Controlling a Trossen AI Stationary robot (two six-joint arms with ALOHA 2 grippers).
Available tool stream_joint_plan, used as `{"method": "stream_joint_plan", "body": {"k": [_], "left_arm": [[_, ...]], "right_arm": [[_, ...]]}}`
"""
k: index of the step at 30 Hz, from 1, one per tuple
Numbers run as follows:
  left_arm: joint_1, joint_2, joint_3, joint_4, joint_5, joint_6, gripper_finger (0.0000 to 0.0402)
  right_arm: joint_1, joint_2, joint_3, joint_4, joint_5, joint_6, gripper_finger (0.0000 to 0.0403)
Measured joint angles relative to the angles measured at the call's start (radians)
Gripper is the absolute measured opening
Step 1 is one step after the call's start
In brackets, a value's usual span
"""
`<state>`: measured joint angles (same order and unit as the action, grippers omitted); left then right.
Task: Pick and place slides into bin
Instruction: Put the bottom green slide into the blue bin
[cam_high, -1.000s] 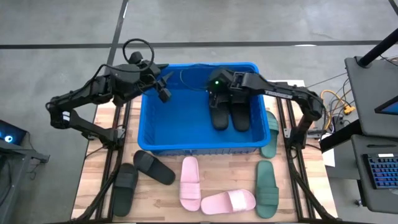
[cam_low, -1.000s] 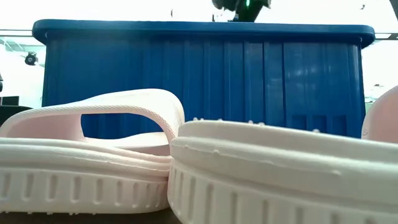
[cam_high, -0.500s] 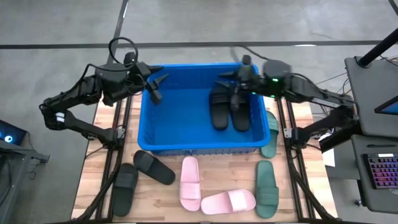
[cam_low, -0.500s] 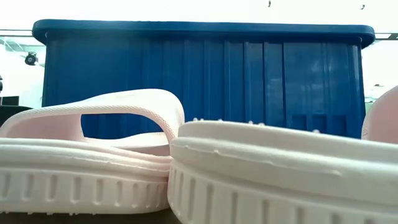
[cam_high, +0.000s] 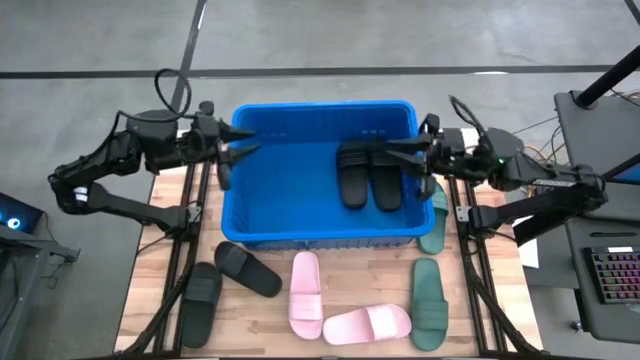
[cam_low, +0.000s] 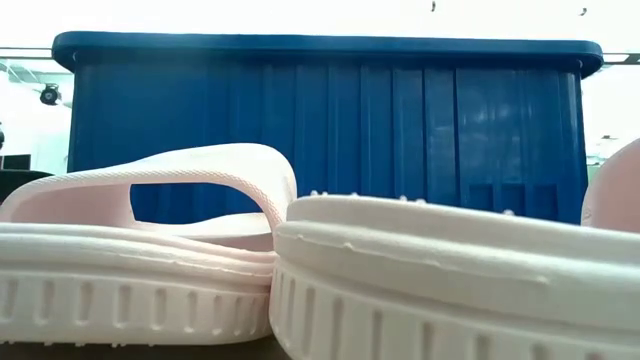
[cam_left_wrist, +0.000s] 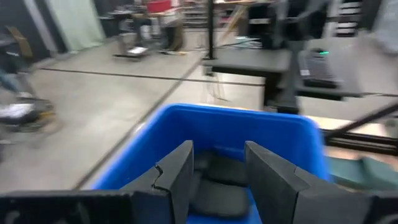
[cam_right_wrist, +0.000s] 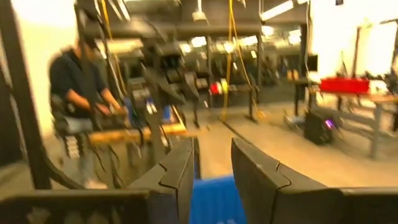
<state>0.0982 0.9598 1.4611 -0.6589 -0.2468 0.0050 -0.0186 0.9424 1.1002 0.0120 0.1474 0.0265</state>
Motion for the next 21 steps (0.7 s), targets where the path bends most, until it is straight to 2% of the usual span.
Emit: {"method": "stream_joint_plan", "body": {"k": [5, 10, 21], "left_arm": [[0.000, -0.084, -0.069, 0.005, 0.144, -0.028, 0.0128], [-0.001, -0.156, -0.136, 0.007, 0.192, -0.089, 0.0128], [0.000, -0.257, -0.270, 0.007, 0.222, -0.138, 0.0128]], "right_arm": [[0.044, -0.061, -0.160, 0.237, 0.000, 0.006, 0.0092], [0.069, -0.060, -0.255, 0.354, 0.004, 0.102, 0.0087], [0.084, 0.029, -0.226, 0.363, 0.011, 0.158, 0.0086]]}}
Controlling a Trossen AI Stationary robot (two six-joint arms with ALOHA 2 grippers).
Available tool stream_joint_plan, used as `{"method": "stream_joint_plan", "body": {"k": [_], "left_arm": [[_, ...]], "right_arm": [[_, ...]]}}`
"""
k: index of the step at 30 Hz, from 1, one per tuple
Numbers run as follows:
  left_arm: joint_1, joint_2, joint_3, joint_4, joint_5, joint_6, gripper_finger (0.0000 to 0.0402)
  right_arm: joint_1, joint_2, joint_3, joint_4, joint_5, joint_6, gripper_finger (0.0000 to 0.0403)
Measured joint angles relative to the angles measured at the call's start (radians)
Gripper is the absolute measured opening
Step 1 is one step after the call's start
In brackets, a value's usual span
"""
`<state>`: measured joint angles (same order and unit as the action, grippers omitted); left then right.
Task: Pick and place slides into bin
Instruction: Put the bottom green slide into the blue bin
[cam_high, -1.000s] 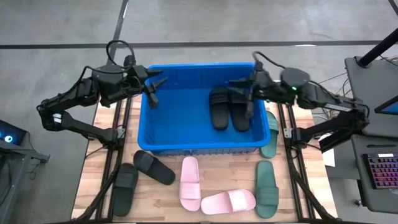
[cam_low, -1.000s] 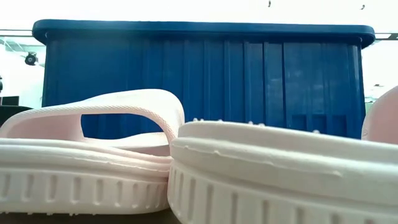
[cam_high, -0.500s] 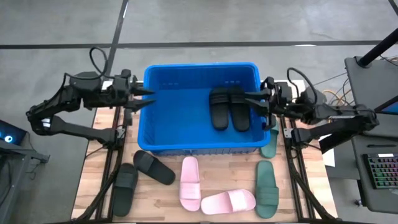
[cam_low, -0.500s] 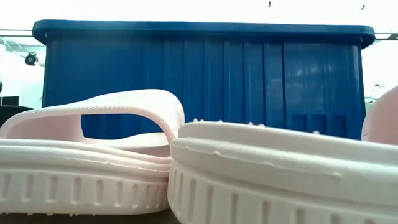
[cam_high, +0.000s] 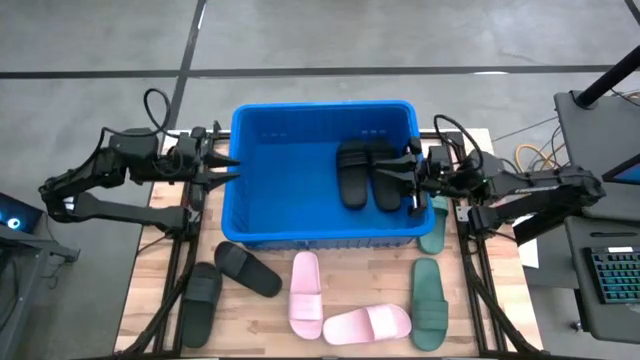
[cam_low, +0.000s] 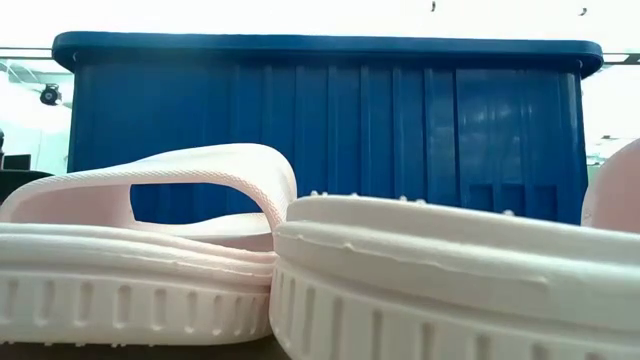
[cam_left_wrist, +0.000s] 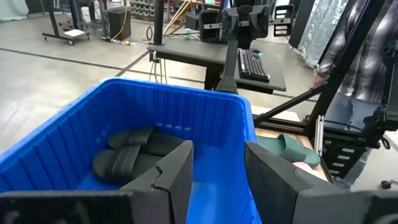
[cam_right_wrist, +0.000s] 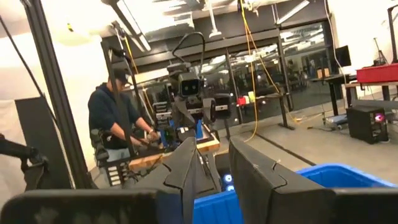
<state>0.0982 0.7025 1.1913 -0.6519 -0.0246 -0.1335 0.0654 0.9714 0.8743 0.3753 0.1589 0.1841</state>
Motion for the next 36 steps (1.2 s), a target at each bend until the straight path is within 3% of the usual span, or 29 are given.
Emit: {"method": "stream_joint_plan", "body": {"k": [5, 10, 17, 30, 36], "left_arm": [[0.000, -0.041, -0.034, 0.000, 0.000, -0.020, 0.0128], [0.000, -0.060, -0.038, 0.001, 0.000, -0.021, 0.0128], [0.000, -0.063, -0.038, 0.001, 0.001, -0.026, 0.0128], [0.000, -0.067, -0.037, -0.011, 0.005, -0.044, 0.0128], [0.000, -0.069, -0.037, -0.019, 0.005, -0.043, 0.0128]], "right_arm": [[0.000, 0.017, 0.061, -0.124, -0.032, 0.017, 0.0081], [0.000, 0.053, 0.109, -0.143, -0.113, 0.217, 0.0078], [0.002, 0.106, 0.225, -0.246, -0.189, 0.238, 0.0095], [0.013, 0.236, 0.550, -0.985, -0.210, 0.296, 0.0172], [0.022, 0.269, 0.624, -1.172, -0.223, 0.420, 0.0191]]}}
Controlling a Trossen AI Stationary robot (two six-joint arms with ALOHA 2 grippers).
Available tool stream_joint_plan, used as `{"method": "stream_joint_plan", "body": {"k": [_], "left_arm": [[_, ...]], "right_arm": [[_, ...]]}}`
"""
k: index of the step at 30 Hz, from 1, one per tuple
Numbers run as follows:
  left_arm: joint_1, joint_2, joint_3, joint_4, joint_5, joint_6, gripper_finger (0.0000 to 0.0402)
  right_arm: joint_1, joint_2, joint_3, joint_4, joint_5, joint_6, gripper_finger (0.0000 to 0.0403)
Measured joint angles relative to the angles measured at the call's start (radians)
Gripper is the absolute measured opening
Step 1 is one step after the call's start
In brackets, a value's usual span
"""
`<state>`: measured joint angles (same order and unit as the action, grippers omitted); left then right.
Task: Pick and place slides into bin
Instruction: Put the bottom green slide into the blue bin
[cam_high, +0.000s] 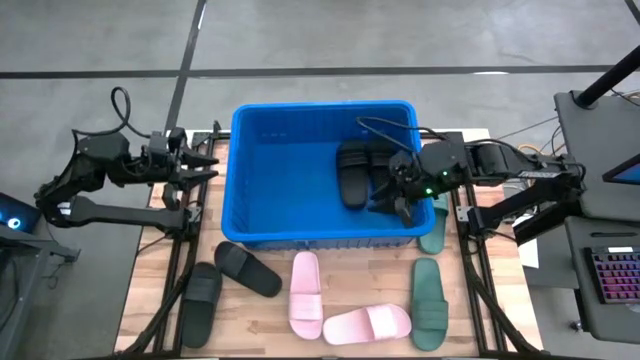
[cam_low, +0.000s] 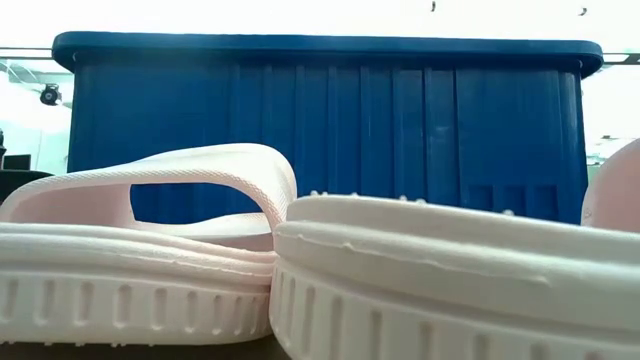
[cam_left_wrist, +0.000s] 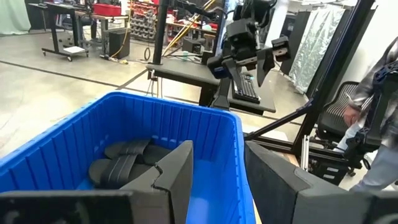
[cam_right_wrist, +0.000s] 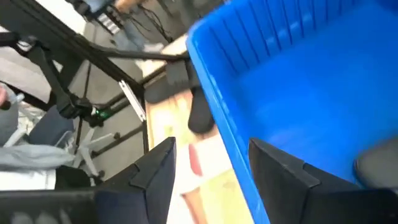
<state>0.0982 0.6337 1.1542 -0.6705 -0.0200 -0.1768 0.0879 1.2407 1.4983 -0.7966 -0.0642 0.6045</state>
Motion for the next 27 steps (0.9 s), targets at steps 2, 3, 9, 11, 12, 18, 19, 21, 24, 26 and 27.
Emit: {"method": "stream_joint_plan", "body": {"k": [2, 3, 9, 11, 12, 18, 19, 21, 24, 26, 27], "left_arm": [[0.000, -0.003, 0.000, 0.000, -0.001, 0.000, 0.0128], [0.000, -0.004, 0.000, -0.001, -0.002, 0.000, 0.0128], [0.000, 0.002, 0.000, -0.001, -0.004, 0.000, 0.0128], [0.000, 0.005, 0.000, -0.002, -0.004, 0.000, 0.0128], [0.000, 0.007, 0.000, -0.003, -0.004, 0.000, 0.0128], [0.000, 0.013, 0.000, -0.003, -0.003, 0.000, 0.0128], [0.000, 0.014, 0.000, -0.003, -0.003, 0.000, 0.0128], [0.000, 0.013, 0.000, -0.005, -0.003, 0.000, 0.0128], [0.000, 0.011, -0.001, -0.007, -0.003, 0.000, 0.0128], [0.000, 0.009, -0.001, -0.008, -0.003, 0.000, 0.0128], [0.000, 0.007, -0.001, -0.012, -0.003, 0.000, 0.0128]], "right_arm": [[0.017, 0.000, 0.001, -0.032, -0.011, 0.016, 0.0191], [0.028, -0.001, -0.001, -0.034, -0.019, 0.021, 0.0191], [0.102, -0.008, -0.008, -0.102, -0.025, 0.081, 0.0191], [0.126, -0.008, -0.008, -0.113, -0.023, 0.107, 0.0191], [0.138, -0.008, -0.008, -0.117, -0.022, 0.117, 0.0192], [0.202, -0.009, -0.008, -0.141, -0.023, 0.171, 0.0192], [0.214, -0.009, -0.008, -0.149, -0.022, 0.182, 0.0192], [0.235, -0.008, -0.009, -0.159, -0.022, 0.206, 0.0192], [0.263, -0.008, -0.010, -0.176, -0.022, 0.225, 0.0192], [0.279, -0.008, -0.015, -0.173, -0.016, 0.240, 0.0192], [0.284, -0.008, -0.020, -0.174, -0.015, 0.249, 0.0192]]}}
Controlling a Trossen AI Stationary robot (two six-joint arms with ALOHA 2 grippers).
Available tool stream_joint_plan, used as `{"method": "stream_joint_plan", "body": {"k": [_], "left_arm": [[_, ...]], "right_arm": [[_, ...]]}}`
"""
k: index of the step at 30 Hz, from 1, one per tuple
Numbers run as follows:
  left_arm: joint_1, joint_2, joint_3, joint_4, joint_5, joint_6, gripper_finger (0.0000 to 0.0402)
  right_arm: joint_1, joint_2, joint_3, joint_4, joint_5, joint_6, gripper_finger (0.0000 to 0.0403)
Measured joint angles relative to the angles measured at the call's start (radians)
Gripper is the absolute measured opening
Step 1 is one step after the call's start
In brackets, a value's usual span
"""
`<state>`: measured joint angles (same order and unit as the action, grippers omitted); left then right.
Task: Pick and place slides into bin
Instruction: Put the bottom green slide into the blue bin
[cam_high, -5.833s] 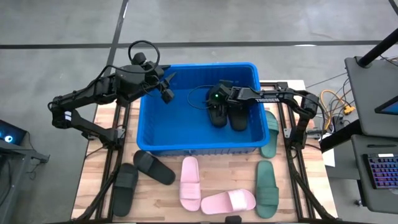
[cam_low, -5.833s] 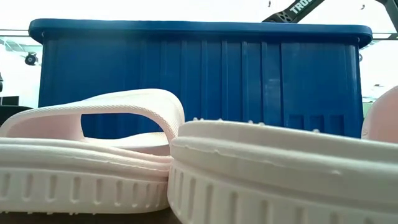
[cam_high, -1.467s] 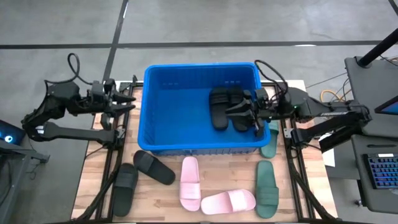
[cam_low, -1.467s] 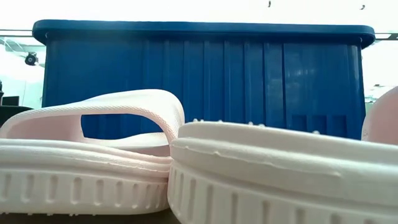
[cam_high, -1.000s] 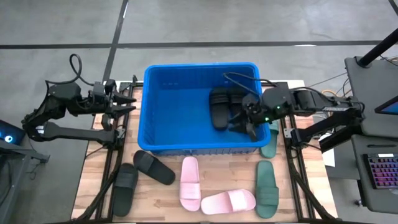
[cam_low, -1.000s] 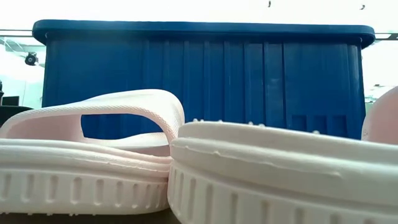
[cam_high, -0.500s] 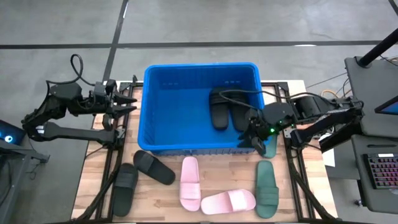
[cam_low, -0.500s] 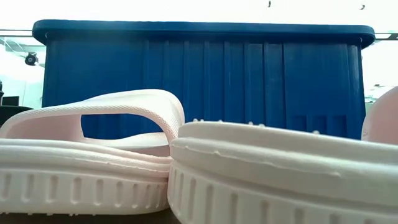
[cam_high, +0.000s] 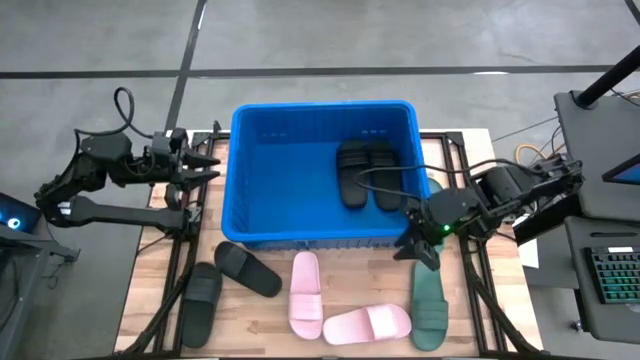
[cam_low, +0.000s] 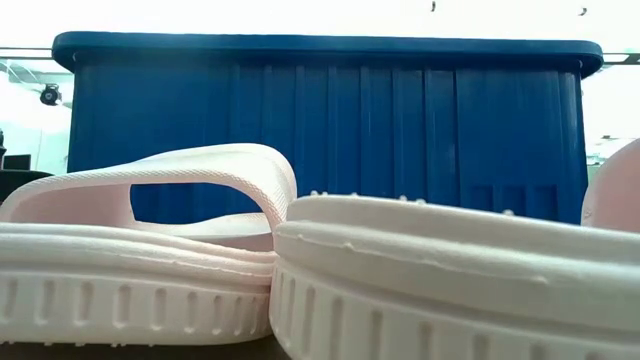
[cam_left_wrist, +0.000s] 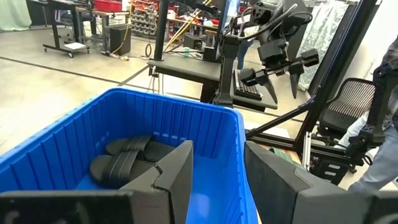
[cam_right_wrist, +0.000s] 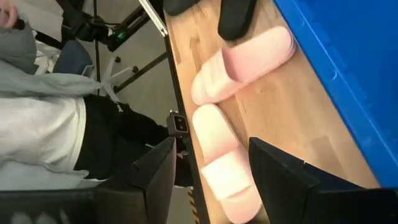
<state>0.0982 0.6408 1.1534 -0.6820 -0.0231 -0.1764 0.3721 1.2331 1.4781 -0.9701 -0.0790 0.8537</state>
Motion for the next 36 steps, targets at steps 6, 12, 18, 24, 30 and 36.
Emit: {"method": "stream_joint_plan", "body": {"k": [6, 12, 18, 24, 30, 36], "left_arm": [[0.000, -0.001, -0.001, -0.011, 0.000, 0.000, 0.0128], [0.000, -0.001, -0.001, -0.011, 0.003, 0.000, 0.0128], [0.000, -0.001, -0.001, -0.010, 0.003, 0.000, 0.0128], [0.000, -0.001, -0.002, -0.010, 0.002, 0.000, 0.0128], [0.000, -0.004, -0.002, -0.011, 0.002, 0.000, 0.0128], [0.000, -0.008, -0.002, -0.012, -0.002, 0.000, 0.0128]], "right_arm": [[0.041, 0.000, -0.054, -0.001, 0.001, 0.073, 0.0192], [0.089, -0.002, -0.115, -0.028, -0.006, 0.155, 0.0192], [0.145, -0.002, -0.162, -0.028, -0.007, 0.246, 0.0192], [0.186, -0.002, -0.182, -0.028, -0.007, 0.323, 0.0192], [0.223, -0.001, -0.182, -0.022, -0.003, 0.400, 0.0192], [0.257, 0.001, -0.182, -0.021, 0.032, 0.413, 0.0192]]}}
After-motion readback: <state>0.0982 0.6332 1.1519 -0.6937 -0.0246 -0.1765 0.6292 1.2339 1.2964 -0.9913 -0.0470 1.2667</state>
